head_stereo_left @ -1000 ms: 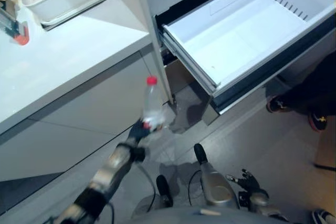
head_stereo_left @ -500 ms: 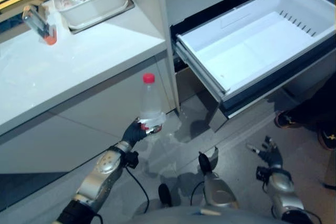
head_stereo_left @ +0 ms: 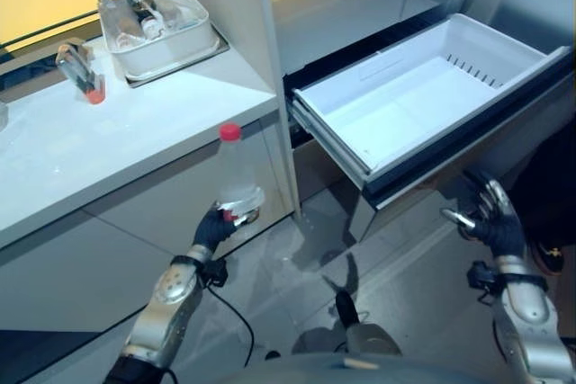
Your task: Take the drinks into the refrigerator
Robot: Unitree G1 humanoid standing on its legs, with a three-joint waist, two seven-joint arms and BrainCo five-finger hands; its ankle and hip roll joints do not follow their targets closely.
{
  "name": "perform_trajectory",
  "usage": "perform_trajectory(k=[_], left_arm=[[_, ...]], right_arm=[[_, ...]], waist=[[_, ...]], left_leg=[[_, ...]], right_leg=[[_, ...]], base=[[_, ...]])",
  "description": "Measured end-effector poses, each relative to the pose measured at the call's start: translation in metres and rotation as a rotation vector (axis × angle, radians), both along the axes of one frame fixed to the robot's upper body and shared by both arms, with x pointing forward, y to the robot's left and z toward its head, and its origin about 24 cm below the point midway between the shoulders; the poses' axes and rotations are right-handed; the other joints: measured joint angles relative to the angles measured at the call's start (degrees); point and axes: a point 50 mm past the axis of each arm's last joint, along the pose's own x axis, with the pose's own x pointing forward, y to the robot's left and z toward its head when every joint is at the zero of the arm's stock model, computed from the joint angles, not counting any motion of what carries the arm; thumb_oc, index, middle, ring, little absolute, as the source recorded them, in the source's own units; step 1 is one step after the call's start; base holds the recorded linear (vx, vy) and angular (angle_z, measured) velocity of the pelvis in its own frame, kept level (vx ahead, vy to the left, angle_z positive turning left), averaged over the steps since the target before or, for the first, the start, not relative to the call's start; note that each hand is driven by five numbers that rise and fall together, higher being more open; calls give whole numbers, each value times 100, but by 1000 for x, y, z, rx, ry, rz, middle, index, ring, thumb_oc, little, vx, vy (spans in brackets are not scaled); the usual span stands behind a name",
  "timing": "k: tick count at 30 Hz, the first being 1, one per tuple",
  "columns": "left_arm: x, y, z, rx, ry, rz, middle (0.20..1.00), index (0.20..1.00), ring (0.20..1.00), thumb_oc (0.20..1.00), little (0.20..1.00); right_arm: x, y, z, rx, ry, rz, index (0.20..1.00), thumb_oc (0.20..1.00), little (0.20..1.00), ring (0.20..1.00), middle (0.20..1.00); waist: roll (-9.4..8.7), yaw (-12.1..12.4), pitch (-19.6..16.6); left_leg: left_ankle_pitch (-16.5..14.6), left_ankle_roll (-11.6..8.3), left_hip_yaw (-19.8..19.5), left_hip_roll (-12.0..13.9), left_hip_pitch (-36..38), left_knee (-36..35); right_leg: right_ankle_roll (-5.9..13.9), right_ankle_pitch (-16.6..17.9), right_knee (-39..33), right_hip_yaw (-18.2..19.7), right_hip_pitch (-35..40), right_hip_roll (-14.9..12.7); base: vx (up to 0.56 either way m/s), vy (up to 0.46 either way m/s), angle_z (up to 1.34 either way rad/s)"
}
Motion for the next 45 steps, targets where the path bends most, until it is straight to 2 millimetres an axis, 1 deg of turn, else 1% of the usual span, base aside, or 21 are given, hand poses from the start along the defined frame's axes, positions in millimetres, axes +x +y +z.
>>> perform_trajectory(k=[4, 6, 8, 9, 10, 12, 14, 15, 16, 17, 20, 21, 22, 24, 26, 29, 30, 34, 40, 42, 45], left_arm=[[0, 1, -3, 12, 8, 16, 200, 200, 200, 200, 200], [0, 2, -8, 11, 25, 27, 200, 200, 200, 200, 200], [-1, 4, -16, 47, 55, 31, 200, 200, 200, 200, 200], [0, 4, -18, 60, 63, 28, 200, 200, 200, 200, 200], [3, 0, -22, 84, 78, 1, 200, 200, 200, 200, 200], [13, -10, -20, 150, 65, -79, 200, 200, 200, 200, 200], [18, -19, -16, 178, 40, -139, 200, 200, 200, 200, 200], [21, -24, -14, 193, 31, -165, 200, 200, 200, 200, 200], [24, -26, -14, 212, 30, -185, 200, 200, 200, 200, 200], [34, -32, -9, 254, 17, -238, 200, 200, 200, 200, 200], [50, -50, 8, 297, -68, -311, 200, 200, 200, 200, 200], [54, -55, 12, 296, -87, -319, 200, 200, 200, 200, 200], [55, -57, 14, 294, -96, -324, 200, 200, 200, 200, 200], [61, -62, 20, 335, -134, -325, 200, 200, 200, 200, 200], [64, -67, 24, 334, -157, -319, 200, 200, 200, 200, 200], [68, -70, 25, 361, -177, -297, 200, 200, 200, 200, 200], [70, -70, 24, 371, -177, -282, 200, 200, 200, 200, 200], [74, -66, 25, 394, -186, -223, 200, 200, 200, 200, 200], [84, -71, 38, 412, -255, -156, 200, 200, 200, 200, 200], [89, -72, 44, 412, -274, -139, 200, 200, 200, 200, 200], [96, -74, 51, 406, -295, -112, 200, 200, 200, 200, 200]], right_arm=[[8, 9, 30, -51, -127, 91, 1000, 1000, 1000, 1000, 1000], [15, 13, 38, -72, -162, 124, 1000, 1000, 1000, 1000, 1000], [28, 20, 55, -117, -214, 181, 1000, 1000, 1000, 1000, 1000], [34, 24, 59, -139, -222, 210, 1000, 1000, 1000, 1000, 1000], [45, 29, 65, -199, -213, 262, 1000, 1000, 1000, 1000, 1000], [64, 36, 69, -286, -170, 332, 1000, 1000, 1000, 1000, 1000], [71, 40, 69, -315, -144, 365, 1000, 1000, 1000, 1000, 1000], [82, 47, 64, -328, -103, 406, 1000, 1000, 1000, 1000, 1000], [90, 51, 60, -351, -68, 430, 1000, 1000, 1000, 1000, 1000], [106, 60, 57, -418, 7, 477, 1000, 1000, 1000, 1000, 1000], [122, 80, 68, -443, -6, 532, 1000, 1000, 1000, 1000, 1000], [128, 88, 69, -425, -11, 550, 1000, 1000, 1000, 1000, 1000], [129, 90, 70, -429, -9, 557, 1000, 1000, 1000, 1000, 1000], [141, 99, 70, -455, 17, 573, 1000, 1000, 1000, 1000, 1000], [150, 104, 70, -434, 32, 574, 1000, 1000, 1000, 1000, 1000], [156, 116, 72, -416, 44, 609, 1000, 1000, 1000, 1000, 1000], [157, 123, 76, -406, 37, 631, 1000, 1000, 1000, 1000, 1000], [157, 137, 81, -329, 14, 676, 1000, 1000, 1000, 1000, 1000], [157, 155, 89, -217, -11, 739, 1000, 1000, 1000, 1000, 1000], [153, 168, 93, -164, -33, 789, 1000, 1000, 1000, 1000, 1000], [148, 175, 99, -130, -62, 824, 1000, 1000, 1000, 1000, 1000]], waist=[[-28, 1, -126], [-33, 7, -197], [-37, 24, -273], [-45, 23, -278], [-57, 58, -347], [-104, 182, -403], [-137, 263, -429], [-158, 353, -450], [-167, 330, -485], [-167, 388, -492], [-181, 533, -508], [-187, 497, -514], [-189, 519, -515], [-194, 641, -520], [-199, 652, -523], [-204, 673, -526], [-205, 653, -527], [-216, 657, -536], [-217, 663, -537], [-216, 658, -537], [-214, 656, -539]], left_leg=[[-2, -2, 4, 16, 48, -2], [-2, -2, 8, 13, 51, -1], [-2, -2, 11, 14, 49, -24], [-14, 1, 11, 21, 73, -27], [-8, -9, 0, 23, 77, -26], [-7, -11, -18, 26, 105, -23], [-4, -13, -50, 33, 146, -1], [-1, -13, -53, 39, 160, 3], [-1, -13, -52, 36, 161, 2], [8, -14, -69, 29, 151, 3], [22, -9, -150, 36, 150, 2], [27, -15, -176, 34, 156, 2], [27, -16, -184, 34, 151, 2], [31, -21, -203, 45, 150, 3], [33, -24, -214, 56, 146, 3], [33, -25, -250, 58, 142, 3], [33, -25, -251, 56, 142, 3], [32, -27, -280, 67, 134, 1], [37, -31, -333, 83, 132, 2], [37, -32, -341, 84, 134, 3], [38, -32, -348, 79, 136, 3]], right_leg=[[-3, -3, -1, 4, 47, 19], [-5, -3, -2, 1, 48, 15], [-5, -4, -4, -9, 78, 5], [-8, -6, -4, -16, 110, 8], [-8, -8, -5, -13, 127, 5], [-11, -7, -4, -31, 154, 12], [-19, -2, -3, -60, 171, 19], [-38, 8, 4, -70, 190, 27], [-51, 18, 15, -68, 192, 23], [-56, 46, 25, -94, 223, 15], [-59, 41, 23, -166, 237, -2], [-64, 37, 23, -190, 245, 5], [-66, 35, 23, -199, 246, 7], [-77, 28, 26, -221, 252, 12], [-81, 25, 25, -234, 254, 16], [-86, 14, 25, -287, 269, 8], [-87, 13, 24, -291, 269, 7], [-100, -4, 17, -316, 275, 12], [-102, -18, 10, -362, 300, 7], [-105, -20, 3, -373, 306, 9], [-105, -21, 18, -381, 312, 7]], base=[[0, 0, 0], [0, 0, 0], [0, 0, 0], [0, 0, 0], [0, 0, 0], [-3, -23, 6], [0, -18, 7], [0, 0, 0], [0, 0, 0], [-53, -16, 4], [-6, -13, 13], [1, -16, 12], [-3, -11, 9], [-5, -6, 4], [-3, -3, 2], [13, -7, 6], [49, -6, 2], [13, -6, 3], [28, -10, 4], [0, 0, 0], [0, 0, 0]])
